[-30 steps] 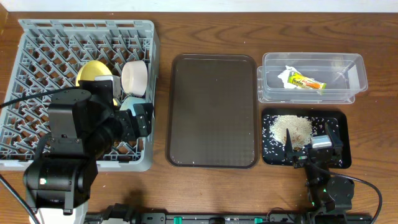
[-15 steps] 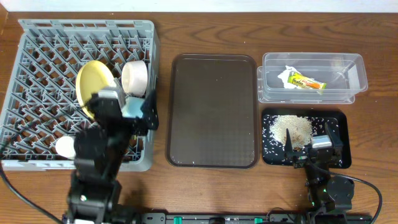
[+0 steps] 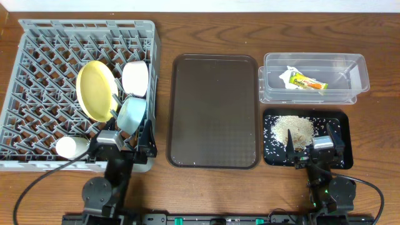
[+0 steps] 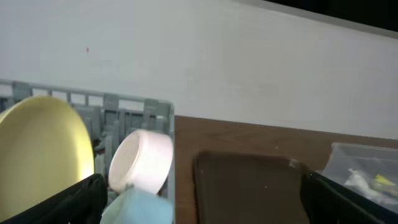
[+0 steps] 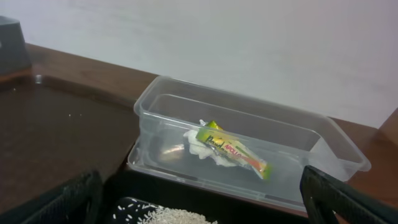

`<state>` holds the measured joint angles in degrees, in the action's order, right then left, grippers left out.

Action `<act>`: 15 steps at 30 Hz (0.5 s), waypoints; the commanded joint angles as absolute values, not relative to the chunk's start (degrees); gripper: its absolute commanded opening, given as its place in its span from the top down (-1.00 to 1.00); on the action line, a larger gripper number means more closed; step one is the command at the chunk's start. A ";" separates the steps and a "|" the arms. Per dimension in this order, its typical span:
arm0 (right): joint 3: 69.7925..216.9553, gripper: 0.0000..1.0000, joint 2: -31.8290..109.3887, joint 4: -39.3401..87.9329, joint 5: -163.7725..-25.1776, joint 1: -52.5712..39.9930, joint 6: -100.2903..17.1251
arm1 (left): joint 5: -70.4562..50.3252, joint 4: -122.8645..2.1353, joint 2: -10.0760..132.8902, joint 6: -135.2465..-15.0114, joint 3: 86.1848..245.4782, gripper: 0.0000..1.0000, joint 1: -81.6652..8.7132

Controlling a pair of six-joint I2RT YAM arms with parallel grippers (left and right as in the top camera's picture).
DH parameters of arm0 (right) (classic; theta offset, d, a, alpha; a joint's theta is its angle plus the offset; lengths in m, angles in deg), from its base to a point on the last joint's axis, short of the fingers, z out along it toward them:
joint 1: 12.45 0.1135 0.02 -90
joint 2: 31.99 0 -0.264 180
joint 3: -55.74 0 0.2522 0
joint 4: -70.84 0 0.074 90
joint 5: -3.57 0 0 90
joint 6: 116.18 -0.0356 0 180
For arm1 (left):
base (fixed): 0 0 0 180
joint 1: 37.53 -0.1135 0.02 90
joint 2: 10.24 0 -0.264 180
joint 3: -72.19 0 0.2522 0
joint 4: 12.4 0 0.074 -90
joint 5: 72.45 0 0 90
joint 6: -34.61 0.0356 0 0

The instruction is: Sort waste into correct bins and load items into the dishwasher

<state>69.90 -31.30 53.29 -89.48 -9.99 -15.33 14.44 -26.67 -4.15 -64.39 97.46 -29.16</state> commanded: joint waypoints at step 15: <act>69.81 -0.98 -31.68 53.09 -89.70 -10.52 -14.98 | 16.77 -30.06 -10.05 -64.08 86.18 -0.99 -29.14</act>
<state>69.90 -31.37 53.29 -89.48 -9.97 -15.35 15.40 -27.57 -9.62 -64.39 86.88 -29.16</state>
